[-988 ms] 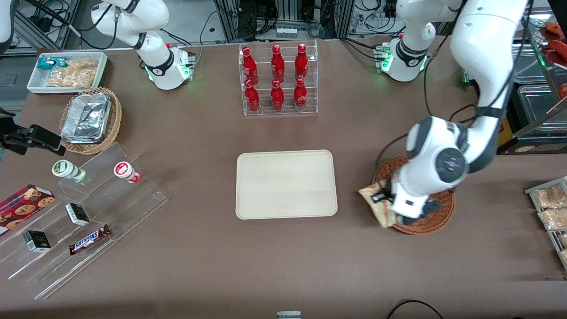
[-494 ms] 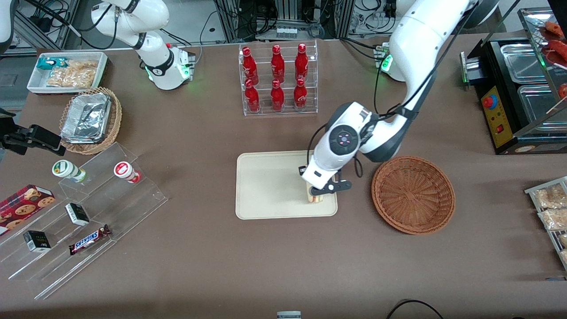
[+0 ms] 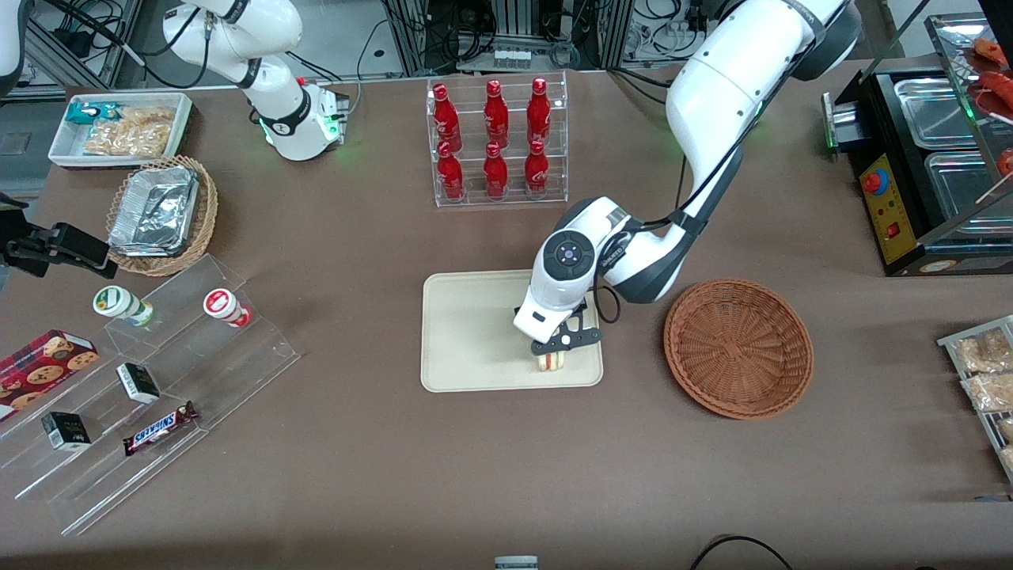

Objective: Place sandwich from basket to tray
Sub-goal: 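Lower the sandwich onto the tray and open the left gripper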

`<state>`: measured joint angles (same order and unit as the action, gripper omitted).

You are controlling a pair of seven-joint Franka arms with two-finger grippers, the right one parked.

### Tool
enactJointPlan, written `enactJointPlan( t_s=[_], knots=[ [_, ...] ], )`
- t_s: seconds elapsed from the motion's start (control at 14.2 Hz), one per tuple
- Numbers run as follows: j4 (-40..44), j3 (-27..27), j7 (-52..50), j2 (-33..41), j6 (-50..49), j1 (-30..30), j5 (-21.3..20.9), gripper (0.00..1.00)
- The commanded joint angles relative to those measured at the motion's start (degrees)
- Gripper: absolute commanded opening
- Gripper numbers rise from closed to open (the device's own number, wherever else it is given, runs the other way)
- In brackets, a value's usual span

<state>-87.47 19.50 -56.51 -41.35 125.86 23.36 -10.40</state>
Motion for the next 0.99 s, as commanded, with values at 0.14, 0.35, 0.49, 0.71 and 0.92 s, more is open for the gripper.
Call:
enactJointPlan(
  t_s=[0.14, 0.35, 0.49, 0.71, 0.92],
  knots=[
    [3.0, -0.87, -1.5, -0.66, -0.44, 0.98, -2.08, 1.0],
    [3.44, -0.96, -1.67, 1.27, -1.05, 0.28, -8.03, 1.0],
    [3.18, -2.35, -1.5, 4.51, -2.97, -0.25, -8.85, 1.0],
    [2.57, -4.21, 2.17, 11.54, -11.31, -2.17, -8.41, 1.0],
    [2.3, -3.95, 10.6, 17.25, -19.57, -7.0, -5.17, 1.0]
  ],
)
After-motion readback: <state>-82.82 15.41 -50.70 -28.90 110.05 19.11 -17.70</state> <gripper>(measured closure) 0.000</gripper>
